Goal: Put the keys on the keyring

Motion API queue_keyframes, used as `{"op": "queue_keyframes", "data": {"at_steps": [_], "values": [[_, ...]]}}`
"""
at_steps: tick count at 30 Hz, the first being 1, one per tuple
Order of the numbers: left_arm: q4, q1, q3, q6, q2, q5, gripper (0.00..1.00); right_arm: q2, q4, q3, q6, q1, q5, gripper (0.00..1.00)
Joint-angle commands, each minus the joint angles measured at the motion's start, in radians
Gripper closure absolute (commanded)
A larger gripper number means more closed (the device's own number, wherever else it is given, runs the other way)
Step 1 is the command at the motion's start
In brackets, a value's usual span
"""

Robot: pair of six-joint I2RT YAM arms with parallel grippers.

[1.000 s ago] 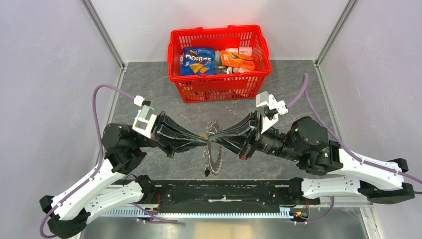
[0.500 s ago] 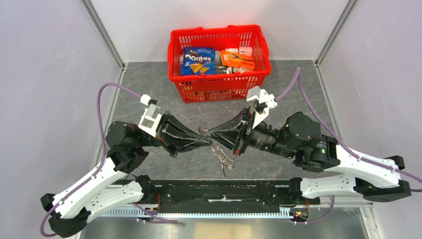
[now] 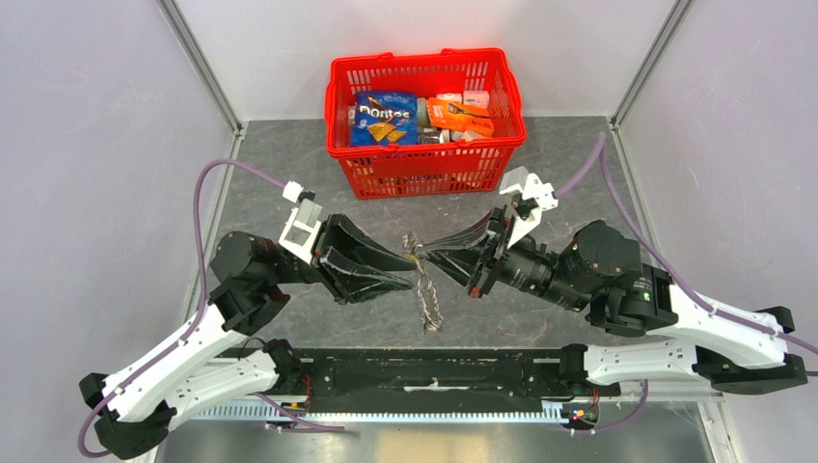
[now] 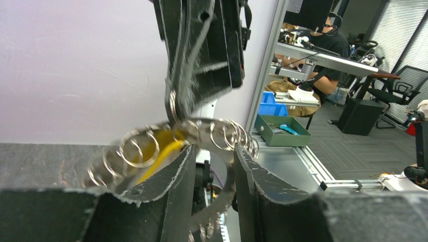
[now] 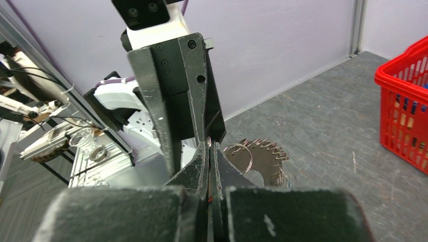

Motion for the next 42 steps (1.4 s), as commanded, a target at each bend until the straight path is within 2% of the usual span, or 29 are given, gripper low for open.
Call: {"op": "queue_keyframes", "data": {"at_steps": [1, 3, 4, 6, 19, 25, 37, 42], "values": [[-0.100, -0.010, 0.010, 0.036, -0.024, 0.007, 0.58, -0.060, 0.119, 0.004, -0.024, -0.004, 0.091, 1.00], [-0.121, -0.009, 0.014, 0.041, -0.030, 0.002, 0.53, -0.069, 0.109, -0.003, -0.029, -0.004, 0.107, 1.00], [-0.133, -0.010, 0.017, 0.046, -0.033, -0.003, 0.42, -0.074, 0.107, -0.007, -0.032, -0.004, 0.115, 1.00], [-0.162, -0.009, 0.019, 0.055, -0.041, -0.019, 0.35, -0.085, 0.092, -0.015, -0.038, -0.004, 0.132, 1.00], [-0.303, -0.010, 0.023, 0.112, -0.110, -0.115, 0.34, -0.080, -0.048, -0.078, -0.115, -0.004, 0.311, 1.00], [-0.347, -0.010, 0.018, 0.136, -0.143, -0.154, 0.34, -0.063, -0.090, -0.169, -0.099, -0.022, 0.383, 1.00], [-0.453, -0.010, 0.004, 0.174, -0.181, -0.259, 0.34, -0.084, -0.192, -0.358, 0.048, -0.134, 0.371, 1.00], [-0.477, -0.010, 0.007, 0.189, -0.183, -0.279, 0.34, -0.116, -0.254, -0.468, 0.155, -0.226, 0.309, 1.00]]}}
